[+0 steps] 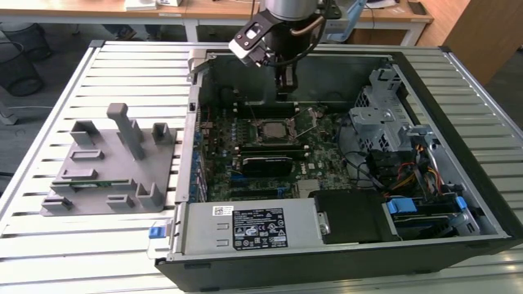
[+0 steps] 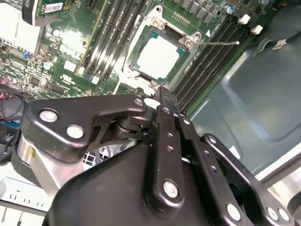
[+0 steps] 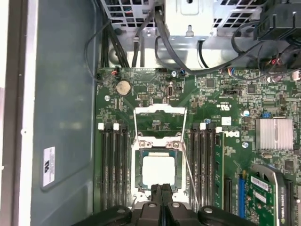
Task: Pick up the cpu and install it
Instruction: 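Close the cpu cover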
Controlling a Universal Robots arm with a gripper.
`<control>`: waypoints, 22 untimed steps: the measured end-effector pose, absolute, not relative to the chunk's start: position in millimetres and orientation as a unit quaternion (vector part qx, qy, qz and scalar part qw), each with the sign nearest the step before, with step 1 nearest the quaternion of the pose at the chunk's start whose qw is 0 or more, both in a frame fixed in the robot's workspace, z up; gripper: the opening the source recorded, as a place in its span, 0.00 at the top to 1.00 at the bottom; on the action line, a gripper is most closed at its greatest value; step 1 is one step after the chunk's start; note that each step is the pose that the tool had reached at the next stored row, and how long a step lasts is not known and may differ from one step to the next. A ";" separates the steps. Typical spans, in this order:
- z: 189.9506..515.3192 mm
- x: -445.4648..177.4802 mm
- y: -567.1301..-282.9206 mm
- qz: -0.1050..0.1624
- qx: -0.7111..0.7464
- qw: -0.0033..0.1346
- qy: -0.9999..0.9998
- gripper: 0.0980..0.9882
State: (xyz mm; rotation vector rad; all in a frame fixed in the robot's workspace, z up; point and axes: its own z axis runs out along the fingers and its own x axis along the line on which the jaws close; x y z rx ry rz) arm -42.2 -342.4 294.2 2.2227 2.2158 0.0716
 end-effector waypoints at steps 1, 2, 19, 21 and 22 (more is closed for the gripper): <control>294.2 -42.1 -343.8 0.023 0.708 0.001 0.706 0.99; 294.2 -42.1 -345.1 0.023 0.708 0.001 0.706 0.99; 283.7 -7.6 -352.3 0.024 0.706 -0.008 0.708 0.99; 282.2 -6.0 -352.3 0.024 0.699 -0.008 0.715 0.99; 281.6 -5.8 -352.3 0.024 0.694 -0.008 0.719 0.99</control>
